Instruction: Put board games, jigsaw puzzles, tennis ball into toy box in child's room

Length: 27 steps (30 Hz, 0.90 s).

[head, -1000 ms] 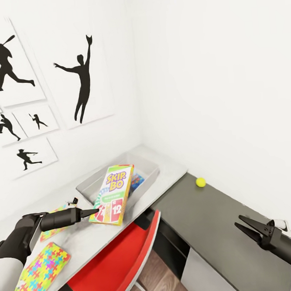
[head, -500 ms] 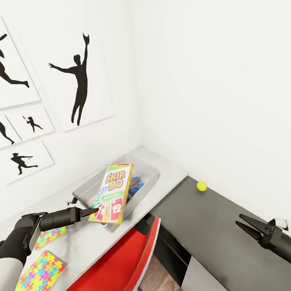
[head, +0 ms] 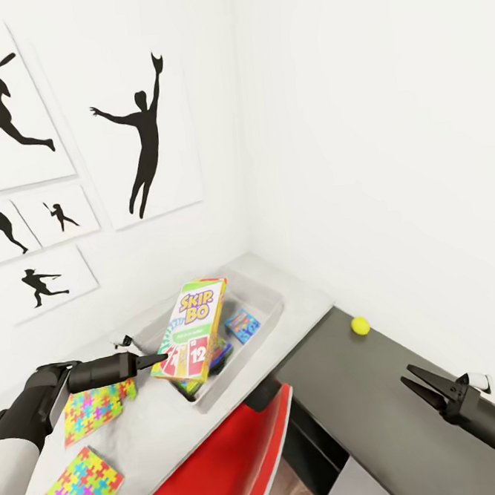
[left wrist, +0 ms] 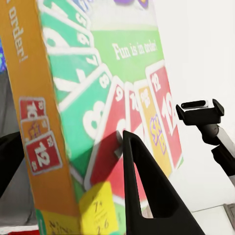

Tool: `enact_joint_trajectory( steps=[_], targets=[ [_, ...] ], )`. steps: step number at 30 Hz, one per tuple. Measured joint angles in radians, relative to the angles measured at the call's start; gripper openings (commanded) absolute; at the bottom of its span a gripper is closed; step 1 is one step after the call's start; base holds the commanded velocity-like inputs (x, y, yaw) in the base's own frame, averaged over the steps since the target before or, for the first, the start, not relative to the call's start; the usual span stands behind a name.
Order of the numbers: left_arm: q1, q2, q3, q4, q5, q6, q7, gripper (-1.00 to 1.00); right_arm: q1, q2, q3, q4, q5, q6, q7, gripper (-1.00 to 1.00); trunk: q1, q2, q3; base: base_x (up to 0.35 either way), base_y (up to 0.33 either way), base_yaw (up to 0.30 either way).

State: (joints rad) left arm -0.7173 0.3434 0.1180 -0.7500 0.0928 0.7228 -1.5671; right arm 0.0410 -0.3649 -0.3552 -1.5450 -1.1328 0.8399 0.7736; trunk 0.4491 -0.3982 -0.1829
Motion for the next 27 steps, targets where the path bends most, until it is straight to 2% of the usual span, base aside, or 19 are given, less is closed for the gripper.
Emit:
enact_joint_trajectory(
  steps=[23, 26, 27],
  targets=[
    [-0.002, 0.001, 0.007, 0.0, 0.0, -0.006, 0.0, -1.0, -0.001, -0.002, -0.002, 0.001, -0.001, 0.003, 0.002, 1.0, 0.0, 0.0, 0.0, 0.014, 0.005, 0.0],
    [-0.02, 0.001, 0.008, -0.001, -0.007, -0.003, 0.018, -1.0, -0.001, -0.002, -0.004, 0.001, -0.001, 0.003, 0.001, 1.0, 0.0, 0.0, 0.0, 0.0, 0.0, 0.0],
    [-0.035, 0.001, 0.007, -0.001, -0.01, -0.001, 0.04, -1.0, -0.001, -0.002, -0.004, 0.001, -0.001, 0.003, 0.001, 1.0, 0.0, 0.0, 0.0, 0.0, 0.0, 0.0]
  ],
)
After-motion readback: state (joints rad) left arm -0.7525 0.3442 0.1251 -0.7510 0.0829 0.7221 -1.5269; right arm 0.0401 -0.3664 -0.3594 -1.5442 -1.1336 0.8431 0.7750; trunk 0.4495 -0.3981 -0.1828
